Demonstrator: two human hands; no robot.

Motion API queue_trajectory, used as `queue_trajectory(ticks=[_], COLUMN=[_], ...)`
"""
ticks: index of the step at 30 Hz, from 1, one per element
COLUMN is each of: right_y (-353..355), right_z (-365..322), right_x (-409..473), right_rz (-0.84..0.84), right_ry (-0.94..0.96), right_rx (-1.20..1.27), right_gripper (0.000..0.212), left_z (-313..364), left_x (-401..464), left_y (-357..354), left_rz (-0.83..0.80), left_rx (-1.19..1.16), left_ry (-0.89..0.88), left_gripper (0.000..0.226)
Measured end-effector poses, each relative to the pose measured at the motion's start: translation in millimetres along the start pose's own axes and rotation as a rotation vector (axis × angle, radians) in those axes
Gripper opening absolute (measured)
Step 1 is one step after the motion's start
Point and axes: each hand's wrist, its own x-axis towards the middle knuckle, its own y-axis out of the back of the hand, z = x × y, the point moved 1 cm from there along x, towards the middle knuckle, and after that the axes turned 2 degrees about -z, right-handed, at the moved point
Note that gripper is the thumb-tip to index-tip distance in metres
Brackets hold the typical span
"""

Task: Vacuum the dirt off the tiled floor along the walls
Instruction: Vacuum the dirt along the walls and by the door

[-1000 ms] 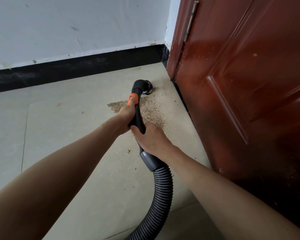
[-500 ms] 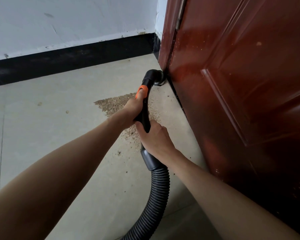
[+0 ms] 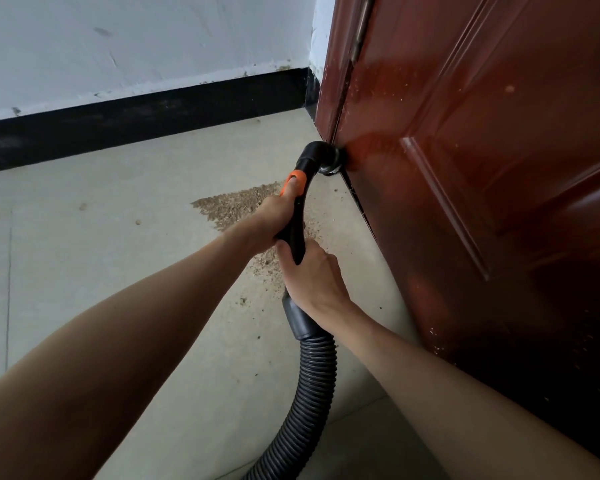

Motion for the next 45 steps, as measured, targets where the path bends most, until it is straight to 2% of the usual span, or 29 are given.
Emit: queue_trajectory(ticks=[7, 12, 17, 21, 26, 45], right_y=[-14.7, -36.9, -58.4, -75.0, -79.6, -56.6], right_z=[-22.5, -40.7, -60.2, -62.9, -60.1, -42.0], right_x=[-10.9, -26.0, -40.3, -51.5, -58.6, -47.5], right_rz=[-0.077, -0.16, -0.294, -0.384, -0.448, -0.302], right_ry=[0.098, 0.223, 0.292, 0.306, 0.28, 0.162], right_rx=[-0.093, -0.212, -0.284, -0.384, -0.432, -0.311], right_gripper=[0.042, 0.04, 0.04, 0.042, 0.043, 0.044], left_z=[-8.7, -23.0, -43.0, -69.7, -86.4, -59.4], left_x=[-20.3, -52.5, -83.9, -97.4, -105.9, -78.8], left_y=[36.8, 75.7, 112.8, 130.1, 130.8, 91.7], left_rz=[0.144, 0.255, 0.394, 0.495, 0.471, 0.305], left_rx=[-0.105, -0.277, -0.38, -0.418, -0.427, -0.274], left_ry=[-0.013, -0.007, 0.004, 0.04, 0.105, 0.073], left_gripper=[0.055, 0.051, 0.041, 0.044, 0.043, 0.049])
